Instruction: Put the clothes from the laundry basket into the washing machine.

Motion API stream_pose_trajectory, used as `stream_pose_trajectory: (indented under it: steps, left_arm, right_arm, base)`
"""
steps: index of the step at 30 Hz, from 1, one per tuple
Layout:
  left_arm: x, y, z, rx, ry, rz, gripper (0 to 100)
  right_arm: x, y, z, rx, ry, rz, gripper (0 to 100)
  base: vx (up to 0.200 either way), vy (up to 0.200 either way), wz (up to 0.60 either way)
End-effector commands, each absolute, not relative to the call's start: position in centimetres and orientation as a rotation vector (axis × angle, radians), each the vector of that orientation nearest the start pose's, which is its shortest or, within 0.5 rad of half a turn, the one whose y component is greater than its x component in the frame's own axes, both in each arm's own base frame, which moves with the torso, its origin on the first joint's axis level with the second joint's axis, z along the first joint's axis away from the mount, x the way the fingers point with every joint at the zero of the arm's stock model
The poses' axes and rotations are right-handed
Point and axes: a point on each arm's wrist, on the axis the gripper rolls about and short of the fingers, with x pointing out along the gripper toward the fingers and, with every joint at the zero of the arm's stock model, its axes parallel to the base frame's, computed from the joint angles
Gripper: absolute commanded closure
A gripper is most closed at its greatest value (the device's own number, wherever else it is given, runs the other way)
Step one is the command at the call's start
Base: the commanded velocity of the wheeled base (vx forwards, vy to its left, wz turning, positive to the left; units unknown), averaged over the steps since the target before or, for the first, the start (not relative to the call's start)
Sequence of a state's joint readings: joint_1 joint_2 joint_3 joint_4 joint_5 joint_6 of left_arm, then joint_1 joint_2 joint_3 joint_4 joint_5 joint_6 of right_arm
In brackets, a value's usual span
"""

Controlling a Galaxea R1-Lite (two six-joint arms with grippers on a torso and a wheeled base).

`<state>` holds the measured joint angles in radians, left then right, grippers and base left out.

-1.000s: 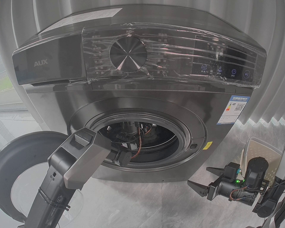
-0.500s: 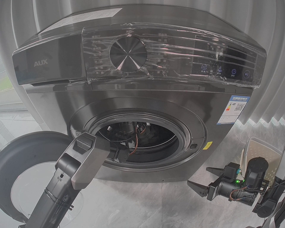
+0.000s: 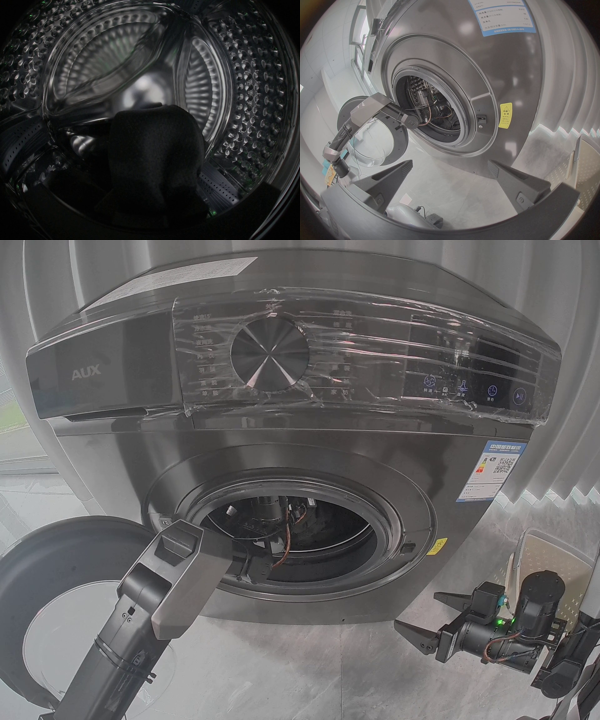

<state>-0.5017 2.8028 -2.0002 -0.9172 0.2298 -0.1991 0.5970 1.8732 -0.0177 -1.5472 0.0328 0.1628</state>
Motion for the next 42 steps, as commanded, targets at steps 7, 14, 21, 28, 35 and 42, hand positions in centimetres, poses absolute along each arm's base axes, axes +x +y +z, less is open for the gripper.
stream_pose_trajectory:
  steps: [7,14,21,28,35,42]
  left_arm:
    - [48.7,-27.5,5.2,-0.263,-0.095,-0.305,0]
    - [45.5,-28.0,4.4,-0.244,0.035,-0.33,0]
    - [44.1,-26.7,4.3,-0.195,0.079,-0.304,0]
    - [40.6,-25.1,3.5,-0.14,0.196,-0.301,0]
    - [37.9,-24.6,3.6,-0.138,0.204,-0.324,0]
    - [34.8,-24.1,2.6,-0.125,0.227,-0.352,0]
  right_arm:
    - [17.0,11.7,6.5,0.065,0.363,0.599,0]
    - [17.0,11.6,6.6,0.066,0.36,0.596,0]
    - [16.9,11.7,6.6,0.066,0.36,0.599,0]
    - [17.0,11.7,6.6,0.065,0.361,0.598,0]
    - [16.9,11.7,6.6,0.065,0.361,0.601,0]
    - [16.9,11.7,6.6,0.065,0.361,0.601,0]
  base:
    - [0.0,0.0,0.0]
    - [0.0,0.0,0.0]
    - [0.0,0.0,0.0]
    - [0.0,0.0,0.0]
    - [0.0,0.0,0.0]
    - [0.0,0.0,0.0]
